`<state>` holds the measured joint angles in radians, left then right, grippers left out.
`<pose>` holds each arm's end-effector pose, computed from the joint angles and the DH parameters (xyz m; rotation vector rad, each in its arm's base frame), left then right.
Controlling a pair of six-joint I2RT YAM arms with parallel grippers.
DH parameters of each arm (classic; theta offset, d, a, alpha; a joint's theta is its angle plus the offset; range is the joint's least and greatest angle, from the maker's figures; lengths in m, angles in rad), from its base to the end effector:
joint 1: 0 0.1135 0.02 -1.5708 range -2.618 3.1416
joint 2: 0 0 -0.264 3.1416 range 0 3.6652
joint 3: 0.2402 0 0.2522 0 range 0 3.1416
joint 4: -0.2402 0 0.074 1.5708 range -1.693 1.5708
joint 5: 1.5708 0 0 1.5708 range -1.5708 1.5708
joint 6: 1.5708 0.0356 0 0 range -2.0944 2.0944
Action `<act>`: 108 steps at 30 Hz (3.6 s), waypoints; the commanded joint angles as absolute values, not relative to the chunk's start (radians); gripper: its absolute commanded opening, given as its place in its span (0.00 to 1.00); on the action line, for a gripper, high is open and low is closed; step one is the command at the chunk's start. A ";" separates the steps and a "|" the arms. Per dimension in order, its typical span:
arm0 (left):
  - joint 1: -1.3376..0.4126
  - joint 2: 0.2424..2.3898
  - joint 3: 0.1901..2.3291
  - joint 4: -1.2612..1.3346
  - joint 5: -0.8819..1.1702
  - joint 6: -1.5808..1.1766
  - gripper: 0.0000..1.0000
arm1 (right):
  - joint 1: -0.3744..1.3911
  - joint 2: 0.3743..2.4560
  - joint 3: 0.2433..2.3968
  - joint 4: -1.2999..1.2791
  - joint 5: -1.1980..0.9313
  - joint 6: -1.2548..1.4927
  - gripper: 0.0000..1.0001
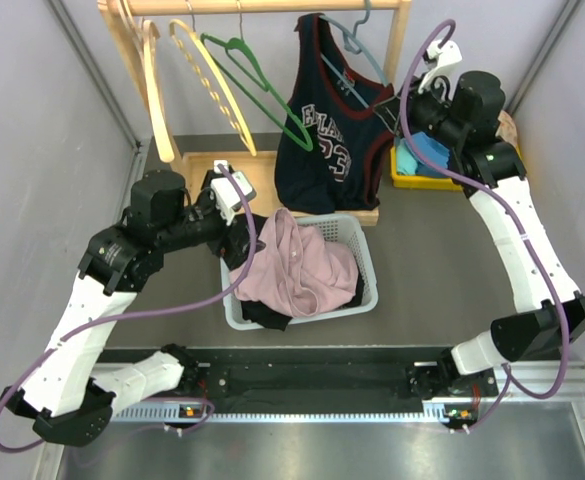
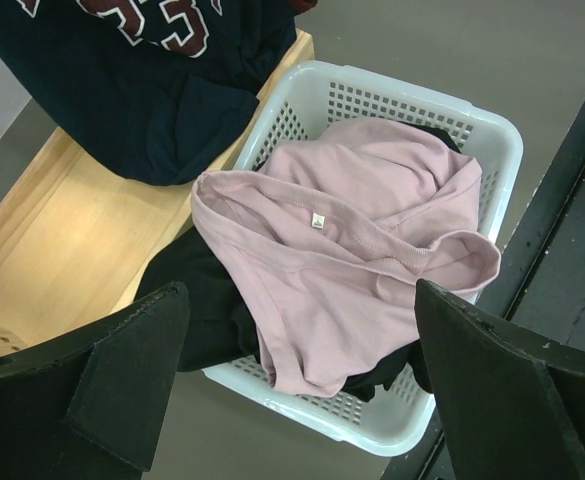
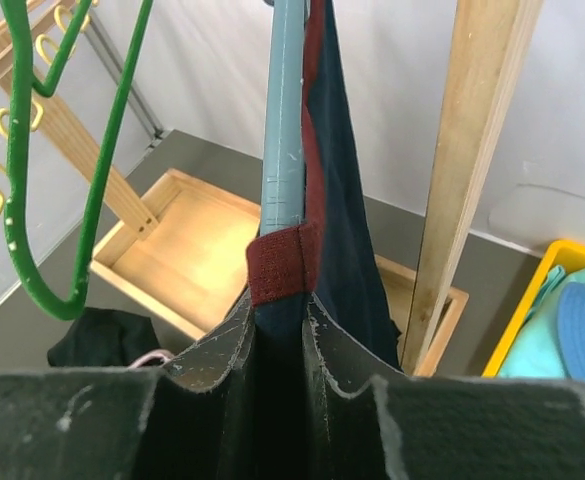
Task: Remove the tank top from the hanger
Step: Pick up the hanger from the clothesline.
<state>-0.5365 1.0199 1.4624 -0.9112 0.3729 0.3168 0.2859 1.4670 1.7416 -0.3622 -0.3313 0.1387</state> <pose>0.1421 -0.0996 0.4491 1.0543 1.7506 -0.5174 0.3032 0.1012 0.4908 -0.3775 1.6452 0.5947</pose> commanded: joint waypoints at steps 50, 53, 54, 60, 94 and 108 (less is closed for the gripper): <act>-0.515 0.997 1.494 -0.865 0.380 0.345 0.99 | 0.390 1.221 1.617 0.357 -0.091 0.023 0.00; -0.512 0.993 1.493 -0.867 0.380 0.345 0.99 | 0.388 1.180 1.580 0.354 -0.089 0.018 0.00; -0.511 0.991 1.491 -0.867 0.380 0.345 0.99 | 0.388 1.167 1.556 0.353 -0.087 0.017 0.00; -0.509 0.988 1.486 -0.865 0.380 0.347 0.99 | 0.390 1.054 1.548 0.253 -0.097 0.006 0.00; -0.492 0.988 1.529 -0.853 0.428 0.324 0.99 | 0.388 0.991 1.991 -0.009 -0.341 0.179 0.00; -0.476 0.980 1.543 -0.851 0.446 0.310 0.99 | 0.388 1.037 1.996 0.370 -0.377 0.317 0.00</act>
<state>-0.4828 0.9974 1.5082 -0.8974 0.4278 0.3233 0.3798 1.0451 1.9347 0.1890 -0.3698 0.2646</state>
